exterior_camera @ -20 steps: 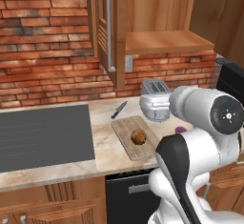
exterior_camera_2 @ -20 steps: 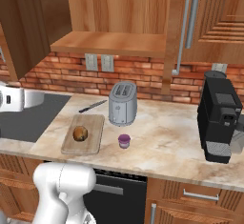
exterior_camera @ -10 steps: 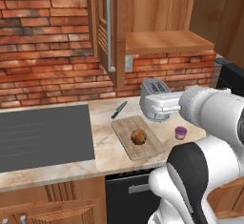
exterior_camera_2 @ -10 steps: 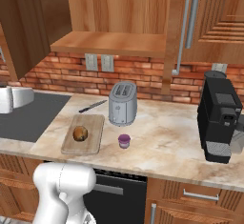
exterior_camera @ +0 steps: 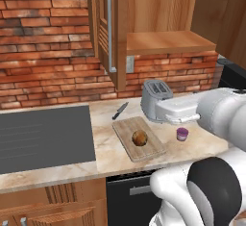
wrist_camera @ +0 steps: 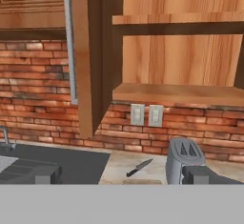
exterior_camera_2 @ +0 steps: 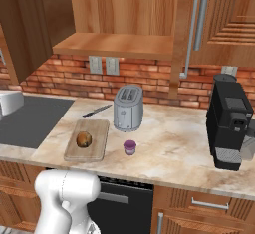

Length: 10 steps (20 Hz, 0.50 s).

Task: Pick the bread, place it on the cutting board, pick the jam, place it on the counter, and close the cabinet.

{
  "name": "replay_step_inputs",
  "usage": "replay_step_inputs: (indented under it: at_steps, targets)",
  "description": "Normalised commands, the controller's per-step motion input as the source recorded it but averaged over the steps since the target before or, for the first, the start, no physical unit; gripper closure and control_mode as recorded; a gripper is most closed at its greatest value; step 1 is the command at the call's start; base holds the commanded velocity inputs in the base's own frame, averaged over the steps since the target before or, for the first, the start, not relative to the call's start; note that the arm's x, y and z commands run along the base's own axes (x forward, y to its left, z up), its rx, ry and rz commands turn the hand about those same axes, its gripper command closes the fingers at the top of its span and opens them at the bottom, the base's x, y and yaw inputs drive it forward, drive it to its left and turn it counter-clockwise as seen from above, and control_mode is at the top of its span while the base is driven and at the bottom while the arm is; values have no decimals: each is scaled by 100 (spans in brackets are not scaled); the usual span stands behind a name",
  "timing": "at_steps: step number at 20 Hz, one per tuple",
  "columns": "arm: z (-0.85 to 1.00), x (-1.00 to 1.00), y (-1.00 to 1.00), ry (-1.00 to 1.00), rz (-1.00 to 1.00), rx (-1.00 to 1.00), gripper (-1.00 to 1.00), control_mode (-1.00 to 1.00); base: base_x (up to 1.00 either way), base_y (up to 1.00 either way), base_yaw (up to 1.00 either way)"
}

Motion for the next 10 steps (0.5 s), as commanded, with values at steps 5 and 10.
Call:
replay_step_inputs:
  at_steps: [5, 10]
  targets:
    - [0, -24, 4, -3, 7, 0, -100, -100, 0, 0, 0]
    - [0, -23, 4, -4, 2, 0, -100, -100, 0, 0, 0]
